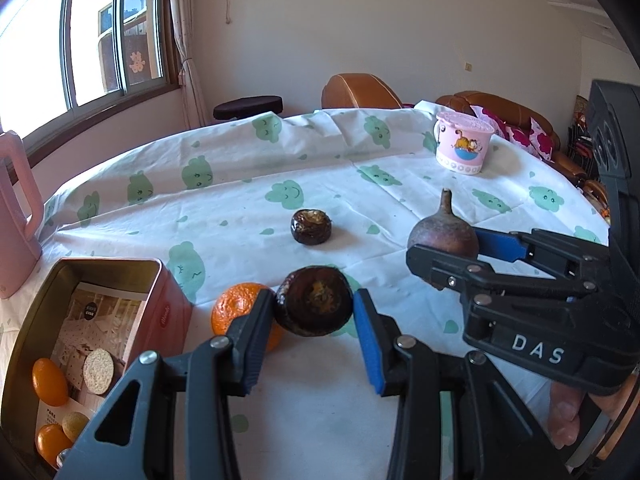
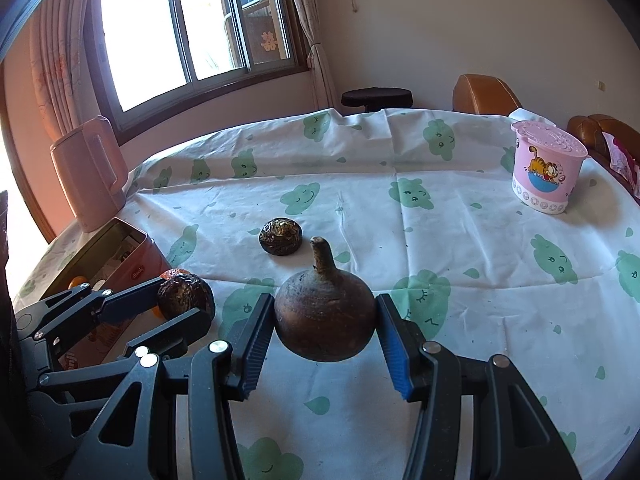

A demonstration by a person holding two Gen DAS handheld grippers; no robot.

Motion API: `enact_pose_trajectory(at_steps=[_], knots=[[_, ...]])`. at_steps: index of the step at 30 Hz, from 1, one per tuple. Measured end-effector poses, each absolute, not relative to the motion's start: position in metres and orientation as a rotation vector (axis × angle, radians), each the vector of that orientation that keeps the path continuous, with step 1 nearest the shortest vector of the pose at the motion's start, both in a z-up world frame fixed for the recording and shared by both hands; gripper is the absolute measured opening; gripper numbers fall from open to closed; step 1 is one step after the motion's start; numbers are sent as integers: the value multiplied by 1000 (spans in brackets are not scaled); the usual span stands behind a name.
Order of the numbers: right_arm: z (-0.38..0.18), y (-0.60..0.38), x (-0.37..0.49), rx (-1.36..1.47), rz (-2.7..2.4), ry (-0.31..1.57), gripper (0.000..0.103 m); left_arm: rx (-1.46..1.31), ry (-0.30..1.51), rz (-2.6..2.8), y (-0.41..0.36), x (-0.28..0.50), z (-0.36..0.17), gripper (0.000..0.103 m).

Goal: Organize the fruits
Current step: 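Lift the dark fruit with left tool while right tool lifts the pear-shaped fruit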

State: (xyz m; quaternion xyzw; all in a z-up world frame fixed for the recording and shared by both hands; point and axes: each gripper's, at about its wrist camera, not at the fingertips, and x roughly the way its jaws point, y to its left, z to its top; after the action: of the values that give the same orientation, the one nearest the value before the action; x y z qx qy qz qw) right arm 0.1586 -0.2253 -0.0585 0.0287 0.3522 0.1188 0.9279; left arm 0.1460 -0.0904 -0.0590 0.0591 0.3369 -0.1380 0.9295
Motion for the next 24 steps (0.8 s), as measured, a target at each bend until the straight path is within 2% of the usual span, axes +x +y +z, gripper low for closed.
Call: enact_pose_trajectory(at_steps=[24], knots=[[-43, -227, 137, 51, 266, 584, 53, 73, 577, -214, -78, 130, -47, 43]])
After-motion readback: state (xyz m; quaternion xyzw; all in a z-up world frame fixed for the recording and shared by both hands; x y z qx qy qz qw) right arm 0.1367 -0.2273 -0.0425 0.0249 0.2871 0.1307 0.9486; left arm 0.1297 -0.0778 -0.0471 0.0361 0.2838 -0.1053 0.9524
